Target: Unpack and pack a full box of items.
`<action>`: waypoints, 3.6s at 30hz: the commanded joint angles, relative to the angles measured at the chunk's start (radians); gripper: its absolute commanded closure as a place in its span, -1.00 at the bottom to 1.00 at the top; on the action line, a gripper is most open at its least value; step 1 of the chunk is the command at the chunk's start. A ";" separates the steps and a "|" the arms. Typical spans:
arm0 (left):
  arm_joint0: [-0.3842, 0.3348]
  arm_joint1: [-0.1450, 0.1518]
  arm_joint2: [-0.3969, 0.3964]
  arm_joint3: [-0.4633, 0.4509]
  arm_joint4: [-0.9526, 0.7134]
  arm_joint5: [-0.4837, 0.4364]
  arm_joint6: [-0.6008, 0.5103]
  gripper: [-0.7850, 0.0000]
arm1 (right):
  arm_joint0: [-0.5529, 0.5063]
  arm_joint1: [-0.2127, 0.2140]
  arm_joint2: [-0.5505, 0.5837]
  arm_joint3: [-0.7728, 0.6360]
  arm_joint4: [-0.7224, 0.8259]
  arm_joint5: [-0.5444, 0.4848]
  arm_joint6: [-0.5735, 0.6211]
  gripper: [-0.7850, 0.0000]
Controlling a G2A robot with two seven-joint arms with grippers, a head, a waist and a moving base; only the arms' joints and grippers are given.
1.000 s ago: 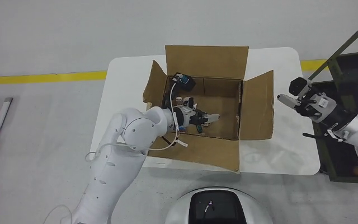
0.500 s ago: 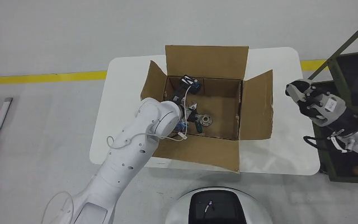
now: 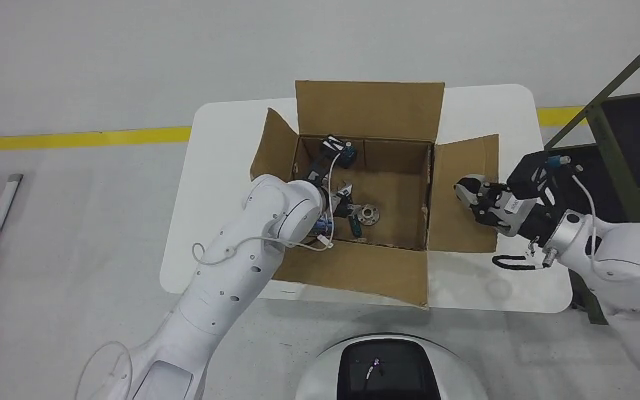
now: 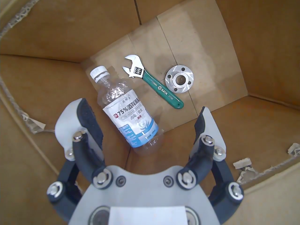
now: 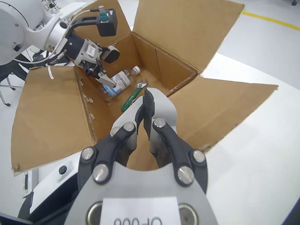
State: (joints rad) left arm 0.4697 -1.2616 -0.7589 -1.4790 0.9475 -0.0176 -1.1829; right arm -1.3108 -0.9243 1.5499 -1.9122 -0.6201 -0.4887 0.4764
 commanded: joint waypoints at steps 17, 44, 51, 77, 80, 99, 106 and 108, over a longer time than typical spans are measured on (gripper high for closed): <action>-0.056 -0.057 0.083 0.185 0.043 0.078 -0.061 -1.00 | -0.011 0.000 0.008 -0.020 -0.001 -0.015 -0.001 1.00; -0.096 -0.141 0.135 0.408 0.094 0.081 -0.056 0.09 | -0.030 0.000 0.023 -0.020 -0.007 -0.034 -0.008 1.00; -0.096 -0.147 0.111 0.396 0.100 0.072 -0.044 1.00 | -0.027 0.000 0.028 -0.026 0.002 -0.028 -0.013 1.00; -0.070 -0.065 -0.308 -0.239 -0.025 0.010 -0.237 1.00 | -0.062 0.013 0.199 -0.104 0.208 -0.069 0.033 1.00; -0.089 -0.059 -0.348 -0.284 -0.028 -0.002 -0.241 1.00 | -0.048 0.013 0.176 -0.105 0.193 -0.073 0.038 1.00; 0.041 0.033 -0.613 -0.320 0.296 -0.159 -0.353 1.00 | 0.003 0.012 0.093 -0.068 0.174 -0.098 0.034 1.00; 0.236 0.069 -0.642 -0.324 0.312 -0.205 -0.353 1.00 | -0.003 0.013 0.085 -0.063 0.176 -0.110 0.035 1.00; 0.300 0.080 -0.644 -0.326 0.339 -0.195 -0.353 1.00 | -0.002 0.013 0.084 -0.061 0.179 -0.113 0.035 1.00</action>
State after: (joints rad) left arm 0.7364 -1.1868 -1.4068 -1.8008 1.2597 -0.2076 -1.5359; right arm -1.3133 -0.9115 1.6346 -1.9742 -0.4420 -0.6003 0.5114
